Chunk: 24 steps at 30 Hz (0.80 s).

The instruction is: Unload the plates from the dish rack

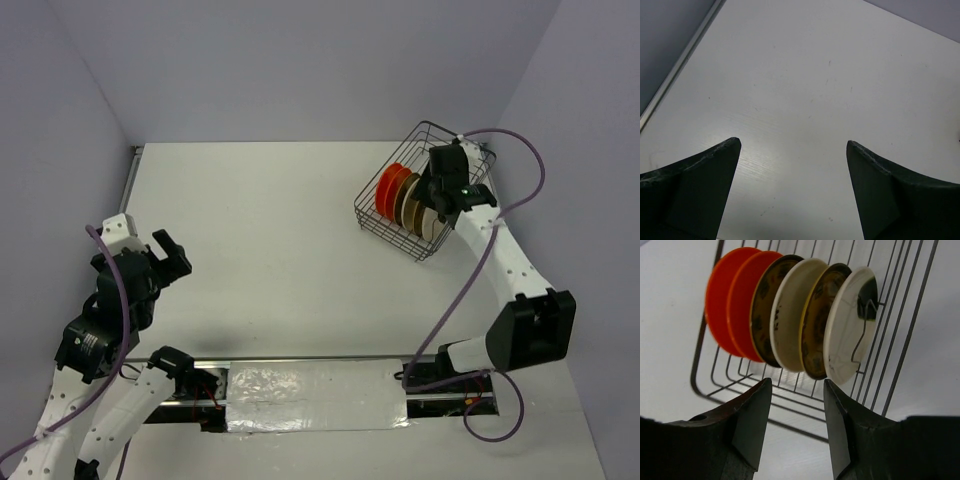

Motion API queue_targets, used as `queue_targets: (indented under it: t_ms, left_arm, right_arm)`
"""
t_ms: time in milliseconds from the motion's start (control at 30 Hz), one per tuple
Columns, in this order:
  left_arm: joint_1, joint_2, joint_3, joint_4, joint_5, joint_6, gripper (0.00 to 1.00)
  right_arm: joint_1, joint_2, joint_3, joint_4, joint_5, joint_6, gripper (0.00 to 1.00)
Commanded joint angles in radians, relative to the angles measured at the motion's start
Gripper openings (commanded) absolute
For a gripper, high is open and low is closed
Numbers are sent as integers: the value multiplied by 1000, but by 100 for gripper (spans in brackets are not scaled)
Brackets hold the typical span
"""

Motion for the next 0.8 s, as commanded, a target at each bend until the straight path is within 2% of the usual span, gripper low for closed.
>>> queue_targets:
  t_ms: [0,267,533,667,733,767]
  left_arm:
    - [-3,-4,-6,56,28,35,100]
    - [-3,15,-7,68,59,49,100]
    - [-3,25,-9,73,68,53,99]
    - [-1,32,-9,73,70,55,100]
    - [-3,35,-10,73,71,55,99]
    - [-3,38,-9,74,71,56,100]
  right_arm:
    - [-39,48,76,46,56,12,53]
    - [-123,139,14,132,19,-8,46]
    - [-166,245,11,246,-86,-52,46]
    - [-168,289,20,249,-90,-43,31]
    - [-168,291,8,247,-87,-31,18]
    - [-168,283,1,249,-86,-22,15]
